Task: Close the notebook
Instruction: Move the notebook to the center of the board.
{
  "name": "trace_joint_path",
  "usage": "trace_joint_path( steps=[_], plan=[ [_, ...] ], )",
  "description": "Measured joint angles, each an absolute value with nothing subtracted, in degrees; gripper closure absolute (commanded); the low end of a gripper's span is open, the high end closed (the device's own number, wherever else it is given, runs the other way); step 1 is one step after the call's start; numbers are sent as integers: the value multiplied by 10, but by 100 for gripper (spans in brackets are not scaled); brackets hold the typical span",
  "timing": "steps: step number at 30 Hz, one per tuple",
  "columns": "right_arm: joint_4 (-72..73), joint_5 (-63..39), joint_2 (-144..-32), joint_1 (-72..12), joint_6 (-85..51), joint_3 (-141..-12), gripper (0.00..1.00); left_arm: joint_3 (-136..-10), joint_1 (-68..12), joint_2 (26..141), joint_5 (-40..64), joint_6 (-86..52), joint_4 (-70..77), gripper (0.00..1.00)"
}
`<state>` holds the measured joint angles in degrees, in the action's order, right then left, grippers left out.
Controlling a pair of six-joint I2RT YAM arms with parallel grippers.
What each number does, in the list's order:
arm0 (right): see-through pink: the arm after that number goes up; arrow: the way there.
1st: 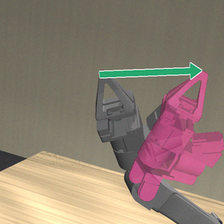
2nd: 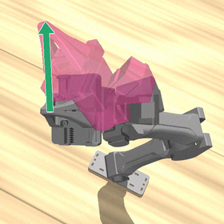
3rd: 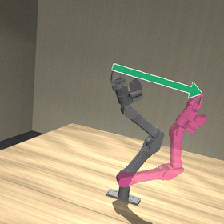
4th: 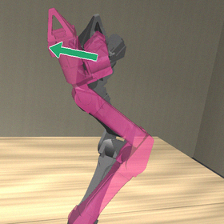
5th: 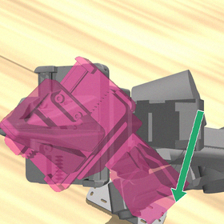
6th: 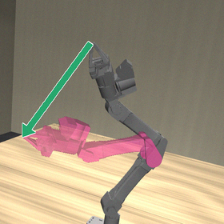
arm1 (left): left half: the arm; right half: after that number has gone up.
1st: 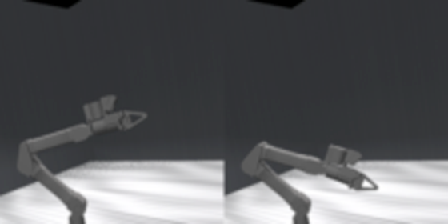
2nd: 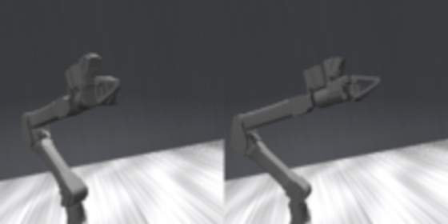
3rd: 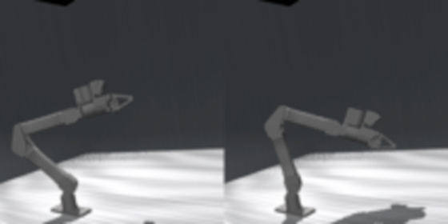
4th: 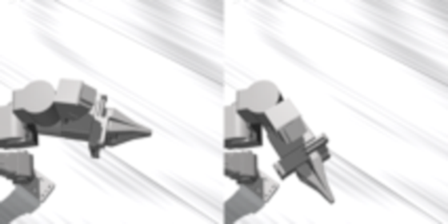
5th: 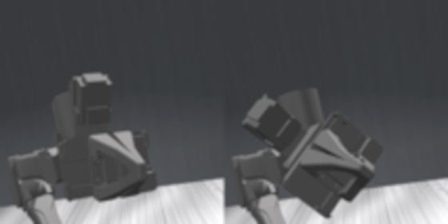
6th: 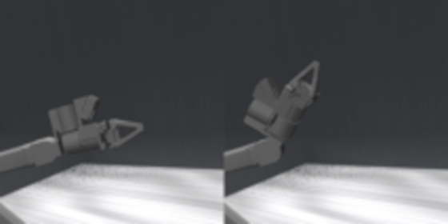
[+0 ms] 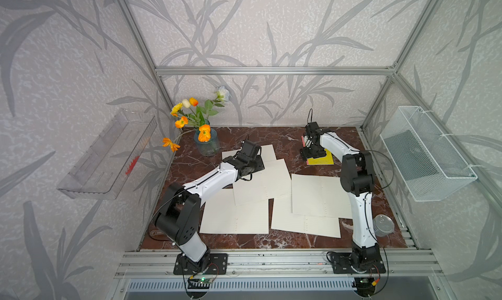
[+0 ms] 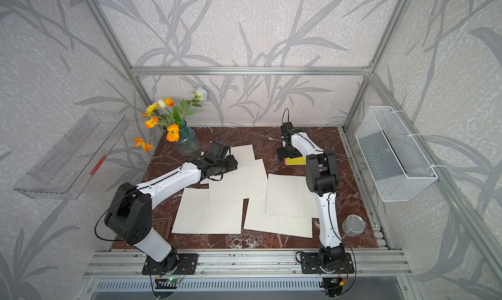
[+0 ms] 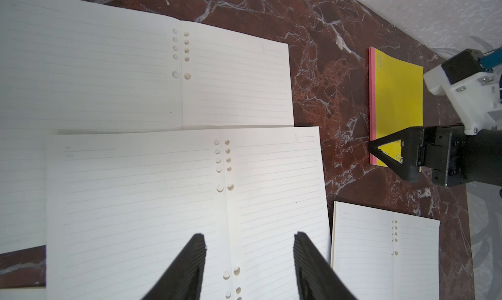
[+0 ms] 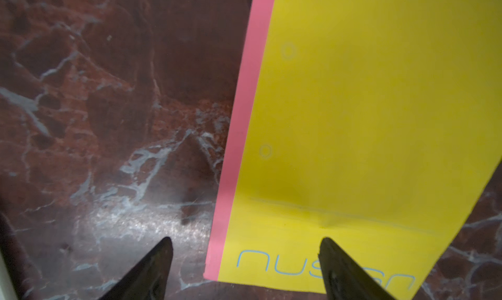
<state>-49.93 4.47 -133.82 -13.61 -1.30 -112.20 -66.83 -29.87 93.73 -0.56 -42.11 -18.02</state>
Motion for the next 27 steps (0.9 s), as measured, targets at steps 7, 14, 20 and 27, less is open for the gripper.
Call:
trace_joint_path(
  steps=[7, 14, 20, 27],
  plan=[
    [-524, 50, -1345, -136, -9, -1137, 21, -658, -296, 929, -6, -422, -179, 47],
    [-549, 57, -1378, -136, -8, -1180, 27, -650, -295, 929, -6, -422, -178, 47],
    [-569, 59, -1390, -134, -8, -1199, 29, -650, -292, 929, -6, -422, -178, 47],
    [-589, 53, -1401, -124, -12, -1217, 32, -646, -292, 929, -5, -423, -176, 46]
  ],
)
